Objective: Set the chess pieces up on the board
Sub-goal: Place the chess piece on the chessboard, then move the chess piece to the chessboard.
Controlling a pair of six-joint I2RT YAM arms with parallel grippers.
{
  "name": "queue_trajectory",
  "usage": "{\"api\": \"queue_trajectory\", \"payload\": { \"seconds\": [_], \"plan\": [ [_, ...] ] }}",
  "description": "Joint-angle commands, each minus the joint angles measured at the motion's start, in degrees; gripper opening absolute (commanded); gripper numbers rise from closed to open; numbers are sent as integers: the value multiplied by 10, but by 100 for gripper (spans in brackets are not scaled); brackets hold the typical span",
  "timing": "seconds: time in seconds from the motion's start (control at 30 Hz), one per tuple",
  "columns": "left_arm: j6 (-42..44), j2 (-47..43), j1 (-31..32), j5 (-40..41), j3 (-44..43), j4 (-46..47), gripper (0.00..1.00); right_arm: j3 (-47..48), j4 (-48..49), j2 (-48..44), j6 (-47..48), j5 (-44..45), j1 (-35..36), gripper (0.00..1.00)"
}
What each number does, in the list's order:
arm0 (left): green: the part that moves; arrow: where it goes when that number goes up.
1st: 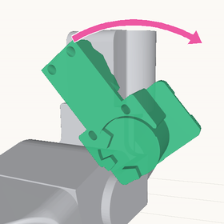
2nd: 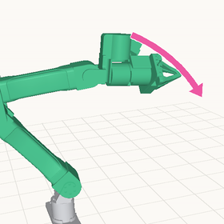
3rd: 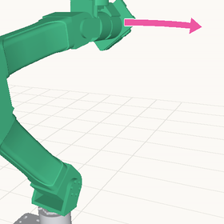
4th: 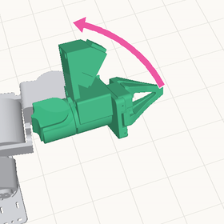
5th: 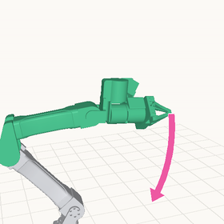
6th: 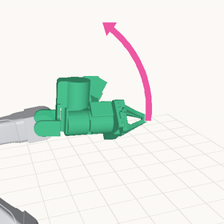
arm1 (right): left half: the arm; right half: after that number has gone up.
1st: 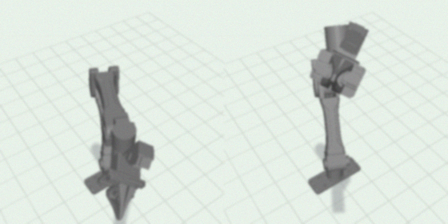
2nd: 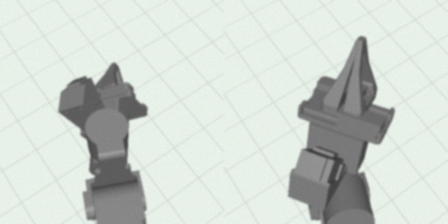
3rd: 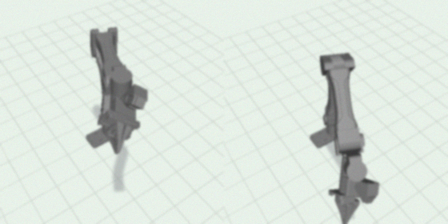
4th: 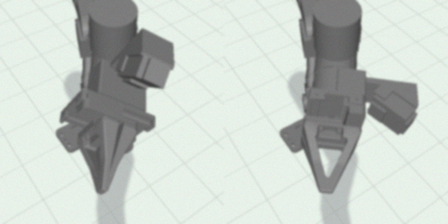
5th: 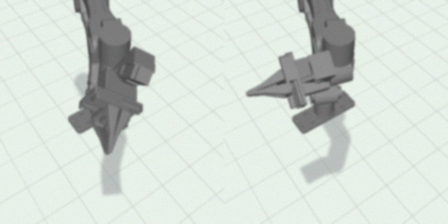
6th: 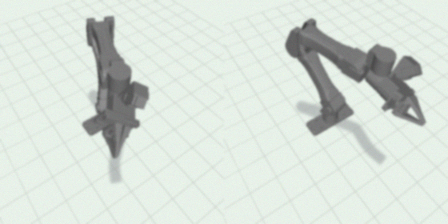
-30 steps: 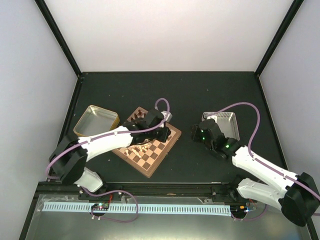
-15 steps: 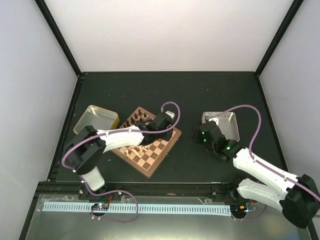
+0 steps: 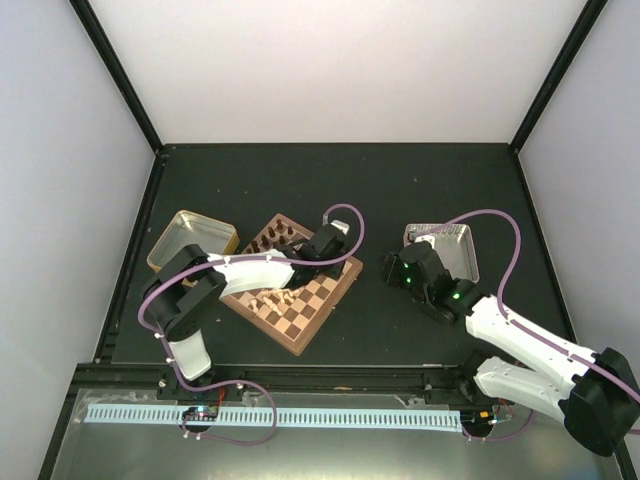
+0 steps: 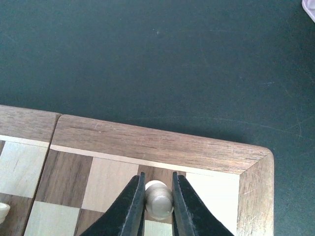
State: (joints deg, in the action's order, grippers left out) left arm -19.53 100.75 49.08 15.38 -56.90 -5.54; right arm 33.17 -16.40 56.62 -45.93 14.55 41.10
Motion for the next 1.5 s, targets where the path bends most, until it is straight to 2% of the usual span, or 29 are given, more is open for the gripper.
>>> {"api": "queue_trajectory", "payload": {
  "seconds": [0.0,0.13,0.37,0.53,0.77,1.03,1.23,1.37,1.47],
  "plan": [
    [3,7,-4,-2,-18,13,16,3,14,1,6,-5,-2,52],
    [-1,-10,-6,-19,-21,4,30,10,9,-7,8,-7,-2,52],
    [-18,-56,-27,-32,-47,-38,46,23,2,-17,13,-19,-1,53],
    [-34,-118,-56,-54,-44,-71,55,48,7,12,67,-80,-2,53],
    [-58,-265,-124,-88,24,-105,56,137,-1,126,144,-166,11,51],
    [-94,-438,-188,-117,137,-114,56,258,-62,289,140,-106,43,50],
    [-112,-494,-204,-134,175,-130,56,347,-103,401,152,-98,45,50],
    [-114,-505,-209,-142,183,-131,56,389,-123,454,168,-94,47,50],
    [-114,-503,-212,-149,185,-131,56,412,-141,486,171,-81,49,46]
  ]
}}
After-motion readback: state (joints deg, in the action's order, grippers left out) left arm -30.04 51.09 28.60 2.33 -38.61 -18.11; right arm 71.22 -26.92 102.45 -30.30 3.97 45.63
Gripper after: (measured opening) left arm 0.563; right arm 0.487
